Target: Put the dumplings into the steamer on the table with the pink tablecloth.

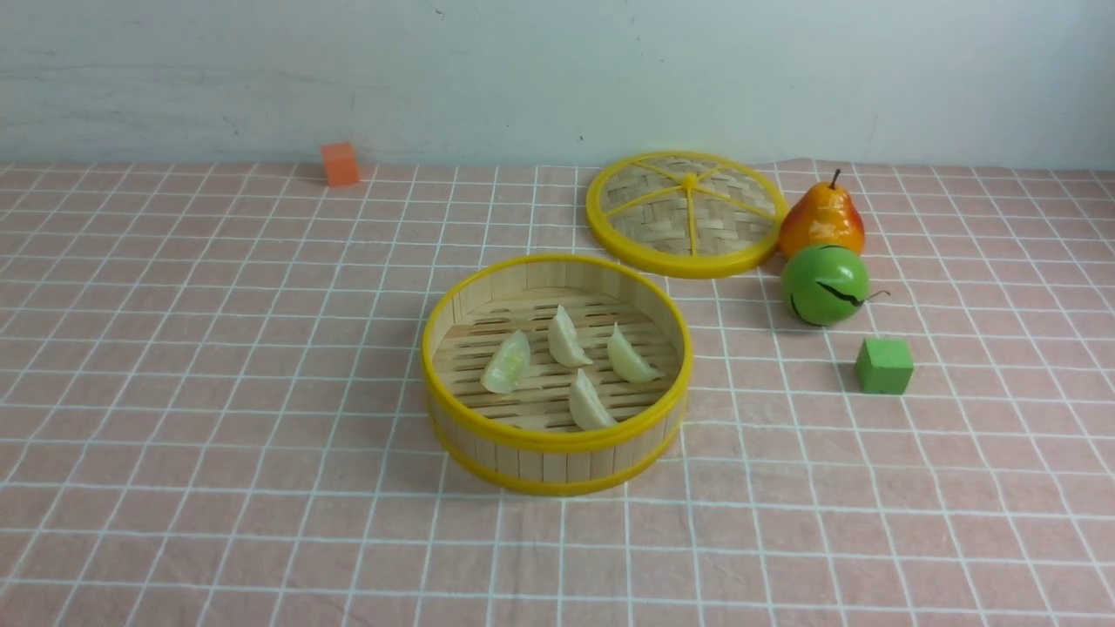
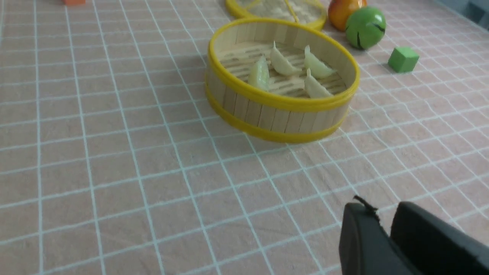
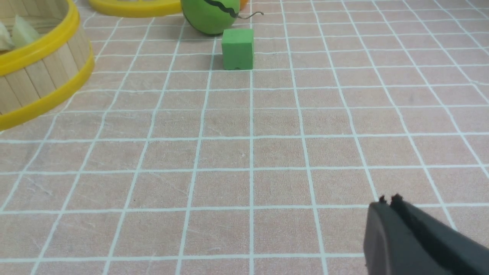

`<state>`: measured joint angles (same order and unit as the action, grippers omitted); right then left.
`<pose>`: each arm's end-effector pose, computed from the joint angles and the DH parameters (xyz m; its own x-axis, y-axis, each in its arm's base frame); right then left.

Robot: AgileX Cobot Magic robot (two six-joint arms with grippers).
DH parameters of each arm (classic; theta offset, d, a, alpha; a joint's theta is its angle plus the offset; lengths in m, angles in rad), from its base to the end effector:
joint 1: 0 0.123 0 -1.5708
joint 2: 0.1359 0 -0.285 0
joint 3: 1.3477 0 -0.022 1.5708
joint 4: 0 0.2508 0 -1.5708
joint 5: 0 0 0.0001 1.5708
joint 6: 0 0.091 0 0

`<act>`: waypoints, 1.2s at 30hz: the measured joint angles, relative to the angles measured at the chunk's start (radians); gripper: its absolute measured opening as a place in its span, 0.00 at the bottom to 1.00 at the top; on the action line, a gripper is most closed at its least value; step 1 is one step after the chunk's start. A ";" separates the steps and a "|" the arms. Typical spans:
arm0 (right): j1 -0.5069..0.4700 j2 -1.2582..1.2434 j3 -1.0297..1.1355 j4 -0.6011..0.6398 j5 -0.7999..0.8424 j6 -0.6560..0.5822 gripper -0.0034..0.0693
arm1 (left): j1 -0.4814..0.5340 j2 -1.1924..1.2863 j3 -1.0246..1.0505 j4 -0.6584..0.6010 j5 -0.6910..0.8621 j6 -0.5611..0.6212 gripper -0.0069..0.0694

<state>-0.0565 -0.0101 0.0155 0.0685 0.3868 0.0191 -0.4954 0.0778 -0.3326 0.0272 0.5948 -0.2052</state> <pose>0.0522 -0.0006 0.1738 -0.2954 0.0993 -0.9502 0.0564 0.9947 0.0864 0.0345 -0.0171 0.2654 -0.3002 -0.0442 -0.9528 0.4147 0.8935 -0.1721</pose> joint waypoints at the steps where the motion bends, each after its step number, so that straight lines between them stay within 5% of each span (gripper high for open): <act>1: 0.000 0.000 0.000 0.000 0.000 0.000 0.05 | 0.019 -0.004 0.018 0.000 -0.053 0.000 0.19; 3: 0.000 0.000 0.000 0.000 0.000 0.000 0.05 | 0.085 -0.019 0.068 -0.001 -0.167 0.000 0.10; 8: 0.000 0.000 0.000 0.000 0.000 0.000 0.05 | 0.275 -0.073 0.202 -0.004 -0.364 0.000 0.07; 16: 0.000 0.000 0.000 0.000 0.000 0.000 0.06 | 0.497 -0.088 0.354 -0.058 -0.384 -0.001 0.07; 25: 0.000 0.000 0.000 0.000 0.000 0.000 0.08 | 0.511 -0.088 0.362 -0.047 -0.231 -0.001 0.07; 36: 0.000 0.000 0.000 0.000 0.000 0.000 0.09 | 0.511 -0.088 0.364 -0.047 -0.223 -0.001 0.07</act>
<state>-0.0565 -0.0101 0.0153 0.0685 0.3871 0.0191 0.0156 -0.0104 0.0311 -0.0196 0.3719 -0.2067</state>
